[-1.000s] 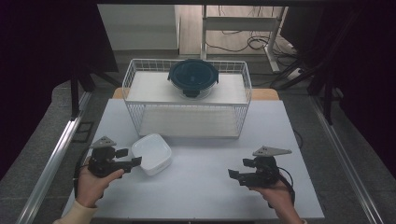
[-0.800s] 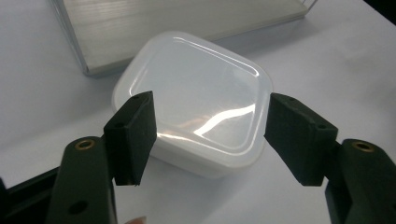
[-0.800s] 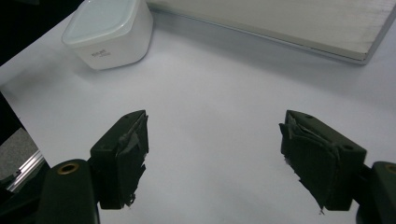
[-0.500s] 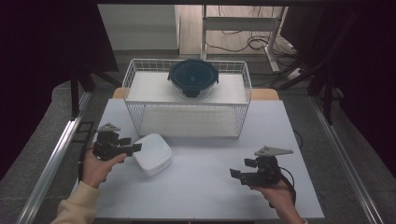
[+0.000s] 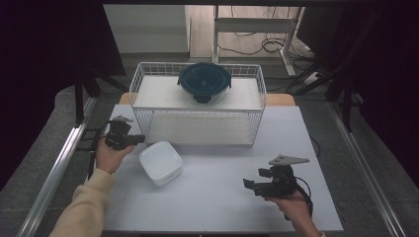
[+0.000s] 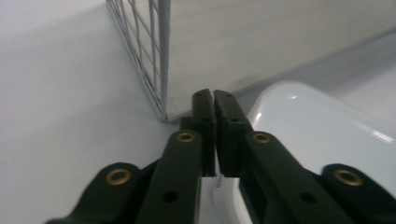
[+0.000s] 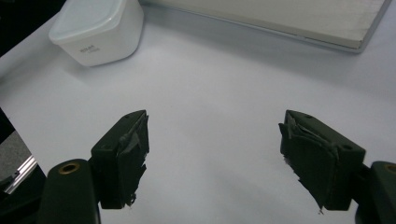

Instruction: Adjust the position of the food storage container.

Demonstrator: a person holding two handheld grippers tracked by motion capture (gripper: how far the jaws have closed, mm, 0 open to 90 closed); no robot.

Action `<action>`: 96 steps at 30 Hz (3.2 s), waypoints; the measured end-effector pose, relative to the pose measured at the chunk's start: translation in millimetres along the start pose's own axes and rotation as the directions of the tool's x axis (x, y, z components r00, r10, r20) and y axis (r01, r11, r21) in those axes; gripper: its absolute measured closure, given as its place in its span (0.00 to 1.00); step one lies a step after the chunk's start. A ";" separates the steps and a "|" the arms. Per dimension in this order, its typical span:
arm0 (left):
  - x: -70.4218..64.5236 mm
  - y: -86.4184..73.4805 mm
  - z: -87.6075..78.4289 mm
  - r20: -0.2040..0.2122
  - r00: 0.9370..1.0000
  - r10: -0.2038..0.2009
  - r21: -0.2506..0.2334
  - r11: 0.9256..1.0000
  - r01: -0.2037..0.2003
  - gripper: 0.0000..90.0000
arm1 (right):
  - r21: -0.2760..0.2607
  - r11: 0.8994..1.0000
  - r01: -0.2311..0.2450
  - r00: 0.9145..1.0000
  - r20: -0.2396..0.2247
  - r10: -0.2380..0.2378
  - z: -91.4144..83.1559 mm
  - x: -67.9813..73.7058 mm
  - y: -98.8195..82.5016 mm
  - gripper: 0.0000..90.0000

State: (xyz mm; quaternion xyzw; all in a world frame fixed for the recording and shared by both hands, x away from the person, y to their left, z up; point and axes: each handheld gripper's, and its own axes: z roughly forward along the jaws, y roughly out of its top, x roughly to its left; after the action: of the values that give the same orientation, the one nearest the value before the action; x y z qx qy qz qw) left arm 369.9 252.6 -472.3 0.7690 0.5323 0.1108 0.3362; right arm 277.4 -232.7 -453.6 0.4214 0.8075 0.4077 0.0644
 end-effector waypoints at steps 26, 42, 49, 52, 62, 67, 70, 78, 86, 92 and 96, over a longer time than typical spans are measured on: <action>-19.1 0.8 22.8 0.081 0.990 0.118 0.110 0.986 -0.126 1.00 | 0.026 1.000 -0.007 1.000 0.004 0.007 3.7 0.3 -1.4 0.26; -89.4 2.3 36.0 0.225 0.937 0.268 0.131 0.944 -0.302 1.00 | 0.031 1.000 -0.005 1.000 0.004 0.005 4.7 0.4 -1.9 0.26; -108.6 0.6 37.9 0.255 0.919 0.301 0.133 0.931 -0.341 1.00 | 0.041 0.999 -0.001 1.000 -0.001 0.001 6.4 1.2 -2.1 0.25; -114.0 0.1 38.3 0.261 0.915 0.309 0.132 0.927 -0.351 1.00 | 0.046 0.999 -0.001 1.000 -0.004 0.001 7.0 1.4 -2.2 0.25; -91.7 -2.8 6.6 0.151 0.959 0.241 0.097 0.961 -0.257 1.00 | 0.034 0.999 -0.004 1.000 0.000 0.004 3.9 1.2 -1.6 0.25; -78.1 -30.4 -8.8 0.157 0.973 0.171 0.123 0.974 -0.191 1.00 | 0.038 0.999 -0.010 1.000 0.004 0.010 4.8 0.1 -2.2 0.25; -78.3 -48.3 -13.2 0.182 0.972 0.147 0.134 0.976 -0.173 1.00 | 0.039 0.999 -0.009 1.000 0.005 0.009 6.1 1.1 -2.2 0.25; -97.6 -78.1 -11.6 0.257 0.956 0.144 0.142 0.972 -0.185 1.00 | 0.050 0.999 -0.006 1.000 0.002 0.006 9.3 2.5 -2.8 0.25; -103.5 -76.8 3.1 0.281 0.951 0.127 0.167 0.970 -0.179 1.00 | 0.048 0.999 -0.004 1.000 0.004 0.004 8.1 1.8 -3.0 0.25; -105.4 -72.0 9.5 0.286 0.952 0.111 0.156 0.975 -0.161 1.00 | 0.053 0.999 -0.008 1.000 0.004 0.007 9.3 1.7 -3.5 0.25; -110.9 -67.8 18.3 0.296 0.949 0.110 0.154 0.975 -0.161 1.00 | 0.052 0.999 -0.004 1.000 0.003 0.003 10.1 2.8 -3.4 0.25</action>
State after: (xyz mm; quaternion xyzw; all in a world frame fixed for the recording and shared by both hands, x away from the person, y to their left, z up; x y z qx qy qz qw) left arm 283.8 160.3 -508.3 0.8384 0.4317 -0.0261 0.3318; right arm 278.0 -225.7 -462.0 0.4251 0.8171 0.3858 0.0538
